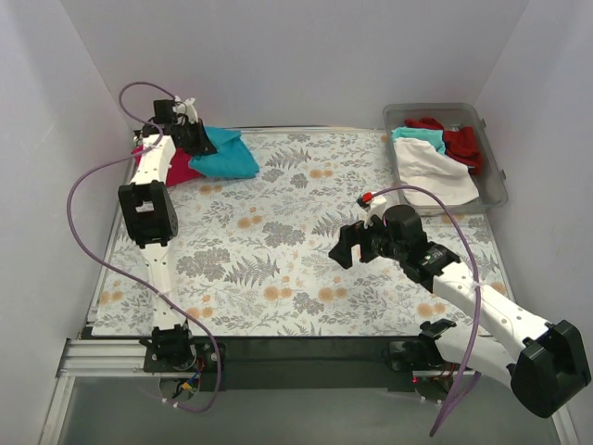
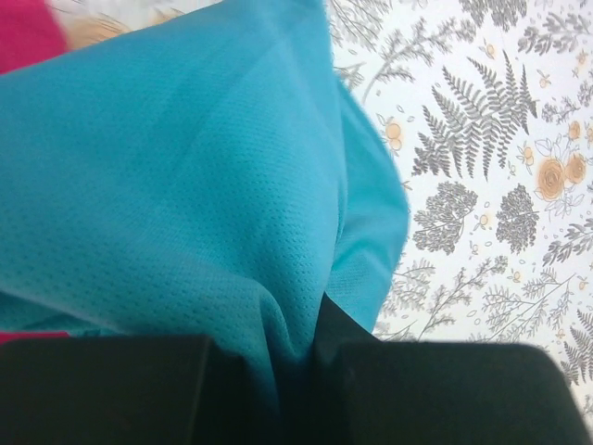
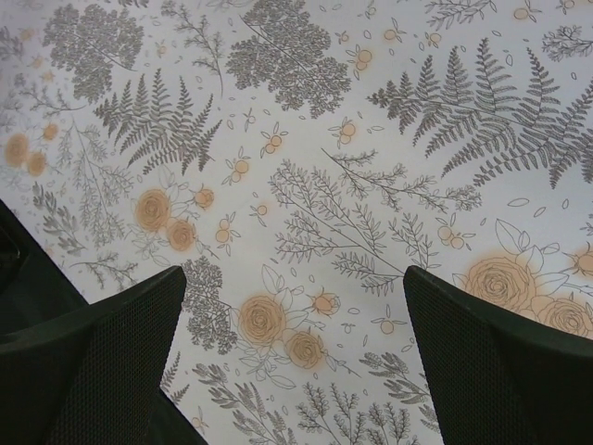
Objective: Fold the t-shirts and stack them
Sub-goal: Neatly place the folded tshirt to the corner
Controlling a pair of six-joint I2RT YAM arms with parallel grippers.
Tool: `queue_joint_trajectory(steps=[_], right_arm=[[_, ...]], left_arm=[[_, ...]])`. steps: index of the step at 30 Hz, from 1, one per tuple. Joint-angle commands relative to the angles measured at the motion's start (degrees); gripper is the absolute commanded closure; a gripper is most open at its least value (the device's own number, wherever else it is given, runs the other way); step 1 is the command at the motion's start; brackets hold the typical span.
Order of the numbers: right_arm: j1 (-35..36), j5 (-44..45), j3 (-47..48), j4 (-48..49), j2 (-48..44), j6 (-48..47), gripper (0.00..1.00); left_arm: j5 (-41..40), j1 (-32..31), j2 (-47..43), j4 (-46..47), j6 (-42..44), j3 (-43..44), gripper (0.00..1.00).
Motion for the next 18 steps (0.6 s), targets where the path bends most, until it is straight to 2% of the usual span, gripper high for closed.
queue_joint_trajectory(steps=[1,10,13,18], right_arm=[[0.69,-0.91,-0.72,0.26,-1.77,0.28,0.07],[3.41,-3.46,-1.07,0.87,-0.46,-0.33,0.08],[4.47,-3.46,-0.89,1.4,-0.01,-0.33,0.08],[5.88,-2.14,-0.89,1.58,0.16,-0.16,0.08]], left_arm=[[1.43,1.1,-2.37,-6.78,3.25,4.57,1.0],[4.31,9.36,-6.15,-7.48,3.42,2.29,1.0],[6.15,13.75,-7.47,-5.12,1.68,1.32,1.0],[7.04,16.84,-7.12,-2.57,0.7,2.38,1.0]])
